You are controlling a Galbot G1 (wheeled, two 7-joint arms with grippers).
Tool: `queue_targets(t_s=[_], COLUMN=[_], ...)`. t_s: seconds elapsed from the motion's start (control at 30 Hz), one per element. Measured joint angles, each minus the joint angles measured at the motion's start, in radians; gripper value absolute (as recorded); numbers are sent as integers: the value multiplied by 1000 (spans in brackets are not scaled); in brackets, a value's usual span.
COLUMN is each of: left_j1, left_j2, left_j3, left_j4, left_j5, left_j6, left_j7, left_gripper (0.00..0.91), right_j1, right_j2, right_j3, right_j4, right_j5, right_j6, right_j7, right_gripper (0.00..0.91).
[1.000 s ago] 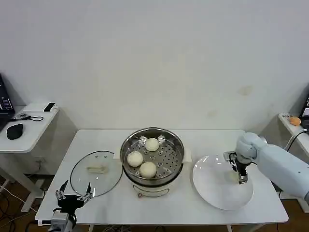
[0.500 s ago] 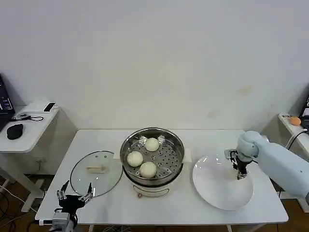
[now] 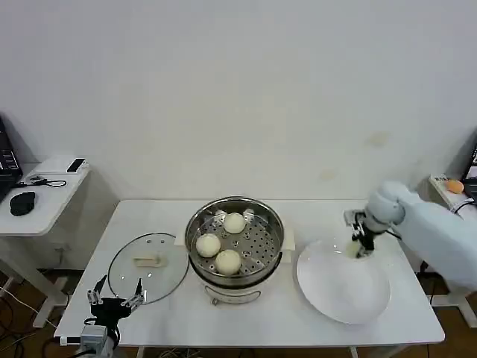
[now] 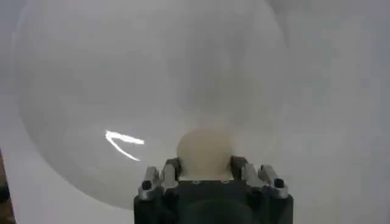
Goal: Take steamed baozi put them in steamer then cover it.
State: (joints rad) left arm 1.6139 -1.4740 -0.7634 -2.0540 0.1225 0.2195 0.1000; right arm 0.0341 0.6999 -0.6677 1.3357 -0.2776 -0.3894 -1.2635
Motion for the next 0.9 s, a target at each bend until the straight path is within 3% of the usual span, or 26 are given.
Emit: queue_targets(t_s=[0.53, 0.9], left_j1=[3, 13], left_j2=[5, 13], left_j3=[-31, -34], left_j4=[-33, -44], left_j5=[3, -2], left_j6=[0, -5], left_j7=[-3, -8], left_gripper=[907, 907], right_j1=[360, 422], right_j2=[228, 400], right_j3=[-158, -276], right_j4=[16, -20], right_j5=[326, 439], right_j6=[-136, -191], right_j7=[6, 27], right_gripper=[554, 554])
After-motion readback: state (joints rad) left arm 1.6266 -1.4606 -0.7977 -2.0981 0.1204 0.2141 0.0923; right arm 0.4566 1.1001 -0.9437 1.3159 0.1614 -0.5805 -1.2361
